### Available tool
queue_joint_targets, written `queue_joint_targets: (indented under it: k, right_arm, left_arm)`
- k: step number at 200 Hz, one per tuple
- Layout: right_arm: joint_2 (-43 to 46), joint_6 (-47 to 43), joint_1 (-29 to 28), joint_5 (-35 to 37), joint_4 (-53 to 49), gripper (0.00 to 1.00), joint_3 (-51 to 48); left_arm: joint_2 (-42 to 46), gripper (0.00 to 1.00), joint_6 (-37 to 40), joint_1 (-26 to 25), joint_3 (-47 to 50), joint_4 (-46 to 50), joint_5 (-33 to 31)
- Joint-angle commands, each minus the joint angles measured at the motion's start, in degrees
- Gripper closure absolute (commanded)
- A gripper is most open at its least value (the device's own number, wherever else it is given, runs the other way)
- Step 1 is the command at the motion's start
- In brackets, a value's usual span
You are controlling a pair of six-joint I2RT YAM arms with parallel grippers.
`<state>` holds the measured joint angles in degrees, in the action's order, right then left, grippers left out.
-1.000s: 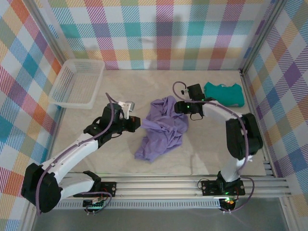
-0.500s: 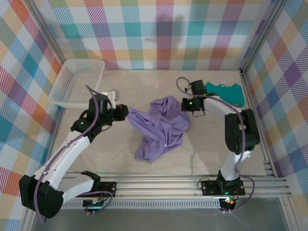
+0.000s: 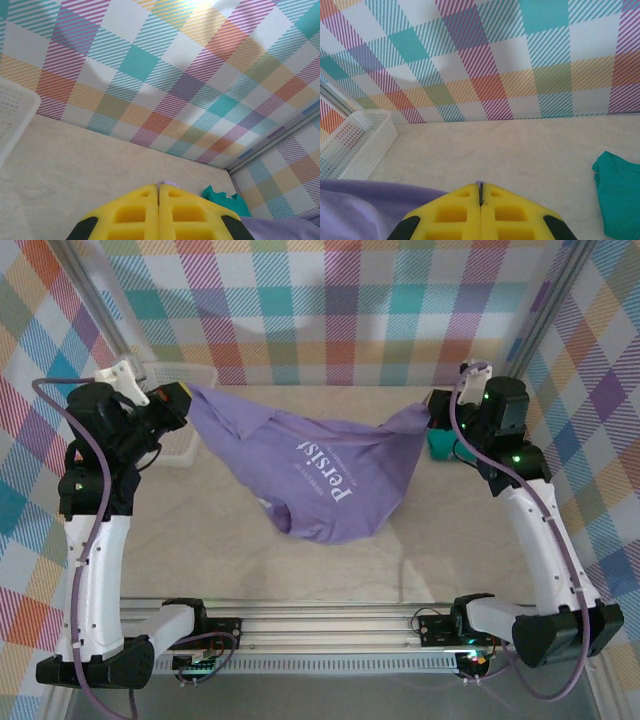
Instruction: Fold the inside-out t-shirt
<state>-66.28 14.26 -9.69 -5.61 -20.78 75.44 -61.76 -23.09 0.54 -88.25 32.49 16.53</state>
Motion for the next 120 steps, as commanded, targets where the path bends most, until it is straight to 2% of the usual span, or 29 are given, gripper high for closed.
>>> queue_joint_targets:
  k: [1, 31, 56, 75, 96, 120]
  right_arm:
    - [2.5, 2.0, 0.4, -1.6, -1.4, 1.00, -3.9]
    - [1.3, 6.8, -0.1, -6.6, 2.2, 0.95, -12.9]
    - [-8.0, 9.8, -2.2, -8.3, 8.5, 0.92, -16.1]
    - [-22.1, 10.0, -3.1, -10.6, 10.0, 0.87, -7.7]
    - [-36.9, 7.5, -2.9, -9.2, 5.1, 0.82, 6.8]
    - [-42.0, 3.7, -2.7, -8.5, -0.6, 0.69, 13.4]
  left_arm:
    - [-1.5, 1.00, 1.0, 1.1, -0.7, 4.2, 3.0]
    - [-1.7, 1.00, 4.2, 1.4, 1.4, 6.5, 1.5]
    - [-2.6, 1.00, 5.2, 2.1, 2.4, 6.4, -1.4]
    - [-5.0, 1.00, 4.9, 2.1, 3.1, 5.5, -1.9]
    - [-7.0, 1.00, 5.4, 2.3, 3.8, 5.5, -3.1]
    - [-7.2, 1.00, 7.0, 2.4, 4.4, 6.2, -3.9]
